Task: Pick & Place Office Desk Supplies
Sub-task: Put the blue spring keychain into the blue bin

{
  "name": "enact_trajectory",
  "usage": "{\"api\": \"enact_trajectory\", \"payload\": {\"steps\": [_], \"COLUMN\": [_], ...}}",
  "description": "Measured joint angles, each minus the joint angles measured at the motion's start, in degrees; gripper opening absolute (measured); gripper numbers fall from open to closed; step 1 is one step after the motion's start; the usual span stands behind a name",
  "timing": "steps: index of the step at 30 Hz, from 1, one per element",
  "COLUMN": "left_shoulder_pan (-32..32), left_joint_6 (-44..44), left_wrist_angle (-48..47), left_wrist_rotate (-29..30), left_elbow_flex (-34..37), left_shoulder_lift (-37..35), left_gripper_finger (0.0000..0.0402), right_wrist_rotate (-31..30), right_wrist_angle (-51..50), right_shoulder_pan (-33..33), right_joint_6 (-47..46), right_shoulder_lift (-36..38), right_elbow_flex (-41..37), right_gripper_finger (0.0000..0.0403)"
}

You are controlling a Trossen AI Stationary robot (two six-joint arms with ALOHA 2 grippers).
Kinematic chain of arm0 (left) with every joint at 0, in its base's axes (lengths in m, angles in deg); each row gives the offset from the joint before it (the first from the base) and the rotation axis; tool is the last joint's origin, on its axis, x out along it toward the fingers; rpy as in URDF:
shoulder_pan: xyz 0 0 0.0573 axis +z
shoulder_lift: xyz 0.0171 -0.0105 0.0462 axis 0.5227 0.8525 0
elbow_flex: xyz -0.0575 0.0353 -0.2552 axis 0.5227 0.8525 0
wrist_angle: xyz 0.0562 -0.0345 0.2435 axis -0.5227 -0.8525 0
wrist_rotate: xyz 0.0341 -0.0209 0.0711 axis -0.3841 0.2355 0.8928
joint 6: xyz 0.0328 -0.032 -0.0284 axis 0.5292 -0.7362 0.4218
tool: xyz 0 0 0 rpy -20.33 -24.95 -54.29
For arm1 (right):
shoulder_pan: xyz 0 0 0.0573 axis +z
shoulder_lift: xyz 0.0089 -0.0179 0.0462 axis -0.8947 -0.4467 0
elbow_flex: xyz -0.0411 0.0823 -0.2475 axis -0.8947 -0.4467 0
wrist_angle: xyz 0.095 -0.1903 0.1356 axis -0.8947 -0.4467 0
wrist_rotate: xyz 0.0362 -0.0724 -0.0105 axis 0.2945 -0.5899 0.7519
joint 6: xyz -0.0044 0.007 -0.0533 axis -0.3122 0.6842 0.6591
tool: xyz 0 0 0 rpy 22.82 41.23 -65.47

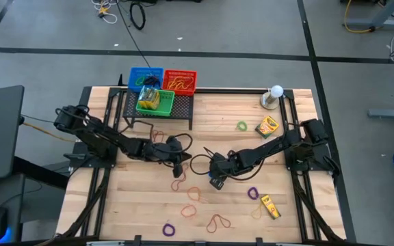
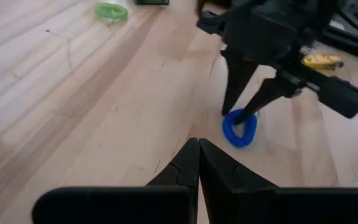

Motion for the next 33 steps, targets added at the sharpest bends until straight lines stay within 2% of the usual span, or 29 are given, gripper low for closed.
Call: {"api": "enact_trajectory", "payload": {"steps": [6, 9, 11, 16, 23, 27, 33], "left_shoulder_pan": [1.6, 2.8, 3.6, 5.5, 8.6, 9.8, 10.8], "left_joint_6": [-6.1, -7.7, -9.5, -18.9, -26.5, -29.9, -32.3], "left_wrist_angle": [-0.2, -0.1, -0.1, 0.2, 5.7, 9.2, 9.3], "left_wrist_rotate": [-0.2, -3.1, -5.5, -6.8, -15.8, -16.6, -17.4], "left_elbow_flex": [0.0, 0.0, 0.0, 0.0, 0.0, 0.0, 0.0], "left_shoulder_lift": [0.0, 0.0, 0.0, 0.0, 0.0, 0.0, 0.0], "left_gripper_finger": [0.0011, 0.0011, 0.0011, 0.0016, 0.0061, 0.0094, 0.0134], "right_wrist_rotate": [0.0, -0.3, -1.7, -8.2, -20.4, -24.0, -26.9], "right_wrist_angle": [0.2, 0.6, 0.7, 0.9, 2.6, 6.3, 11.7], "right_shoulder_pan": [0.0, -0.2, -0.5, -1.0, -0.9, -1.1, -1.1], "right_joint_6": [1.3, 1.1, 1.2, 2.7, 8.2, 11.0, 11.6], "right_shoulder_lift": [-0.1, 0.5, 1.2, 5.6, 9.8, 10.3, 10.3], "right_elbow_flex": [-0.1, -0.1, -0.3, -0.2, -0.3, -0.3, -0.3], "right_gripper_finger": [0.0048, 0.0028, 0.0025, 0.0033, 0.0029, 0.0029, 0.0029]}}
